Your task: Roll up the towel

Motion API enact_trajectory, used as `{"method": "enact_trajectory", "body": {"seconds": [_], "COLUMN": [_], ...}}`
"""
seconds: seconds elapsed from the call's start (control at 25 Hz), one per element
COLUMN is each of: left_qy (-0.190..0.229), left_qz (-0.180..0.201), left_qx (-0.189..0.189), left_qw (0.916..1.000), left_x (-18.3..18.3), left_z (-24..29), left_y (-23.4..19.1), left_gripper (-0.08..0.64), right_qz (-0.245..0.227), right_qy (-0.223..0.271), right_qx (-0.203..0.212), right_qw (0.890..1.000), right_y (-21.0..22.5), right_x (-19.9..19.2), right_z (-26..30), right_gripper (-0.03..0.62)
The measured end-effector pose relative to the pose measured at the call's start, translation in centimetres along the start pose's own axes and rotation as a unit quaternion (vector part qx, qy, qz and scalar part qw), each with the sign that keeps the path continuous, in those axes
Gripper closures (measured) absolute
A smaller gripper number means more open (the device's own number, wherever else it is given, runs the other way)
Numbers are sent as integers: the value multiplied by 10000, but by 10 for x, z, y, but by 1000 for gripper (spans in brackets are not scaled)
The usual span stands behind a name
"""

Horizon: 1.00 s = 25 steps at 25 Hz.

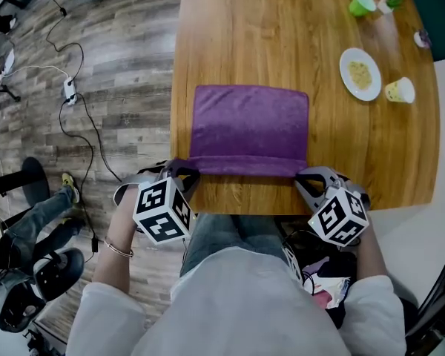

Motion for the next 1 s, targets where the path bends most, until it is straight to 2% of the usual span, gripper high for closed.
{"method": "enact_trajectory", "body": {"seconds": [0.24,0.6,1.0], "left_qy": [-41,-35,-122], "left_qz": [10,-187,-161], "left_qx": [49,204,439], "left_qw": [10000,9996,9988], "left_x": [13,22,19], "left_z": [-13,-15,6], "left_y": [-21,-62,-78], "left_gripper": [541,540,531], "right_qz": [115,213,247], "right_qy": [75,40,-21], "right_qx": [-116,-230,-274], "right_qw": [9998,9995,9993], "right_y": [25,59,64], "right_x": [8,12,4], "right_z": [-7,13,33], "right_gripper": [581,581,578]}}
Point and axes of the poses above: the fingertips, and each gripper's own axes: z forward along the fingers, y to its right, x out of its top, the point moved 7 cm from there along -z, backward along the fingers, and after that the axes turned 13 degrees about -x, right-handed, at the moved point
